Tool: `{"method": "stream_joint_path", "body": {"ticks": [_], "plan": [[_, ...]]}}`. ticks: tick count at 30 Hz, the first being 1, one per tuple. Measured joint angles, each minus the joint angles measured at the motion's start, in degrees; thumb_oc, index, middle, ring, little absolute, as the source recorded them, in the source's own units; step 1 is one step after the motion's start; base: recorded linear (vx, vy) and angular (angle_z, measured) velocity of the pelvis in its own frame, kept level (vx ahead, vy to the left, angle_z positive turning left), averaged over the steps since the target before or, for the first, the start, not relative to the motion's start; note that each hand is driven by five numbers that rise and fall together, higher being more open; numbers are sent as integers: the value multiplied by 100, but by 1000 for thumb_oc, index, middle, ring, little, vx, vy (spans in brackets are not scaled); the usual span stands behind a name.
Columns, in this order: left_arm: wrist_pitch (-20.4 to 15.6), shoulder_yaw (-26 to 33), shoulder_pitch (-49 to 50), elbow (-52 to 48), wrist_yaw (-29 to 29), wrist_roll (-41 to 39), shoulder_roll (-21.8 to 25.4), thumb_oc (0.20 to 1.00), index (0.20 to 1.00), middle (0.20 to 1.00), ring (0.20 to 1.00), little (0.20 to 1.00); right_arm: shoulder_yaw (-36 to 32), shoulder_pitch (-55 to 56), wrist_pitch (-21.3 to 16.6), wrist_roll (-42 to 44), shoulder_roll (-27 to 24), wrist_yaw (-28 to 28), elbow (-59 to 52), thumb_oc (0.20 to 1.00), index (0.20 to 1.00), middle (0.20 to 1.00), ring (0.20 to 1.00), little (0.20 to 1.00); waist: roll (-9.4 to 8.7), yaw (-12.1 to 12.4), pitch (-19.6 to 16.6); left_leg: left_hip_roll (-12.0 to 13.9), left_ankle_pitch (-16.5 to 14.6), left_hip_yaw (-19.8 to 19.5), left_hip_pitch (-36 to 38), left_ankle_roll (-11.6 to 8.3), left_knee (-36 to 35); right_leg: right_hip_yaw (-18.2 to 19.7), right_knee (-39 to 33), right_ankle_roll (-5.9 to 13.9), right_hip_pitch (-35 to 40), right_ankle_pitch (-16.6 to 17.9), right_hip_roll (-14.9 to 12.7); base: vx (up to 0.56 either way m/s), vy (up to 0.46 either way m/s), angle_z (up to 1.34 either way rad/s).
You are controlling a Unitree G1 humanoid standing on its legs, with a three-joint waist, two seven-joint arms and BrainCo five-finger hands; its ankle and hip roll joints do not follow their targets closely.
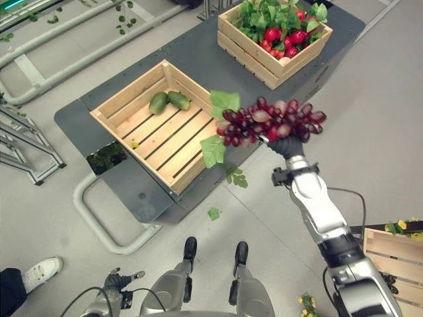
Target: Pick up the fruits from the basket on one side to the basket on the other side
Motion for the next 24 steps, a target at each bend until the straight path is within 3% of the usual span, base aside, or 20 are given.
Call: {"method": "stream_joint_path", "body": {"ticks": [12, 18, 21, 22, 23, 24], "plan": [[-3, -216, -69, -99, -8, 385, 105, 1000, 1000, 1000, 1000, 1000, -607, 1264, -120, -59, 407, 122, -15, 200, 200, 200, 200, 200, -306, -512, -272, -76, -178, 497, 348, 108, -3, 249, 3, 113, 91, 40, -134, 11, 43, -21], [3, -421, -78, -67, -57, 641, 102, 1000, 1000, 1000, 1000, 1000, -910, 1955, -226, 23, 778, 164, -123, 200, 200, 200, 200, 200, -361, -694, -350, -77, -218, 656, 331, 121, -3, 313, 10, 151, -18, 63, -144, -19, -1, -16], [27, -498, -72, 34, -73, 949, 109, 1000, 1000, 1000, 1000, 1000, -973, 2249, -237, 55, 891, 181, -262, 200, 200, 200, 200, 200, -393, -731, -389, -55, -253, 928, 349, 140, -1, 406, 48, 194, -154, 100, -125, -29, -48, -43], [54, -496, -63, 40, -86, 1040, 110, 1000, 1000, 1000, 1000, 1000, -971, 2267, -237, 52, 908, 202, -259, 200, 200, 200, 200, 200, -416, -743, -394, -21, -263, 1156, 422, 136, 5, 338, 79, 312, -257, 184, -94, -58, -87, -119], [90, -491, -18, 50, -102, 1056, 140, 1000, 1000, 1000, 1000, 1000, -926, 2220, -238, 52, 930, 218, -258, 200, 200, 200, 200, 200, -451, -649, -407, 59, -314, 1531, 527, 130, 6, -41, 39, 404, -335, 101, -149, -61, -60, -119], [119, -494, -11, 54, -106, 1056, 144, 1000, 1000, 1000, 1000, 1000, -912, 2192, -239, 51, 933, 226, -253, 200, 200, 200, 200, 200, -442, -652, -411, 113, -332, 1703, 577, 123, 5, -351, 17, 324, -327, -67, -186, -40, -34, -136]]}}
